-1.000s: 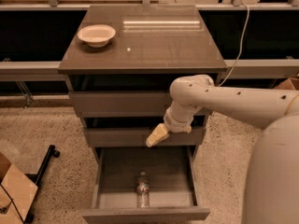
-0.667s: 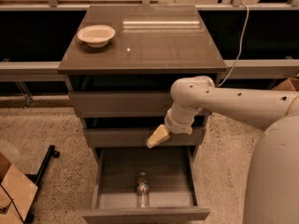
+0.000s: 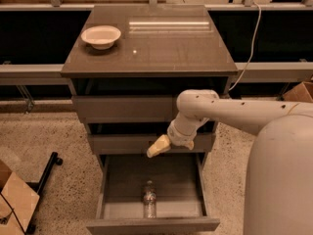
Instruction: Pick water bottle from bottom drawer and place on counter
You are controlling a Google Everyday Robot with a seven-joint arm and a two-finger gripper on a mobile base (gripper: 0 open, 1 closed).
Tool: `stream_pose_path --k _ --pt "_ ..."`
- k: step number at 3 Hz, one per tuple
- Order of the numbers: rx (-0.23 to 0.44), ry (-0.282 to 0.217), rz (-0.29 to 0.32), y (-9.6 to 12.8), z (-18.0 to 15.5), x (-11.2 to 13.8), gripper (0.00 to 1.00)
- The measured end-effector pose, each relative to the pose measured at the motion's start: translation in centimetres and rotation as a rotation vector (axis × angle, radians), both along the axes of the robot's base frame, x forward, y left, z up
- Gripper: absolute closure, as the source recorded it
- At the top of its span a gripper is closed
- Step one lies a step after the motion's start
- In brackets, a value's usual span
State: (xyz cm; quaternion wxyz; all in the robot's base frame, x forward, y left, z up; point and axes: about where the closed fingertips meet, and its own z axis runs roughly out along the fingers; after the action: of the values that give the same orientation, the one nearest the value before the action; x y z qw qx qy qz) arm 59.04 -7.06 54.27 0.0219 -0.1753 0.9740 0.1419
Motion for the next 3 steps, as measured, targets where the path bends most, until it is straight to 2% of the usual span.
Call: stream_pose_path --k 1,2,3 --pt "-0.011 0.046 -0.063 1.7 -4.1 0.6 0.0" --pt "-0.041 0.118 -0.144 3.2 -8.7 0.7 0.0" --pt "-0.081 0.201 -0.225 3.5 -13.8 0.7 0.0"
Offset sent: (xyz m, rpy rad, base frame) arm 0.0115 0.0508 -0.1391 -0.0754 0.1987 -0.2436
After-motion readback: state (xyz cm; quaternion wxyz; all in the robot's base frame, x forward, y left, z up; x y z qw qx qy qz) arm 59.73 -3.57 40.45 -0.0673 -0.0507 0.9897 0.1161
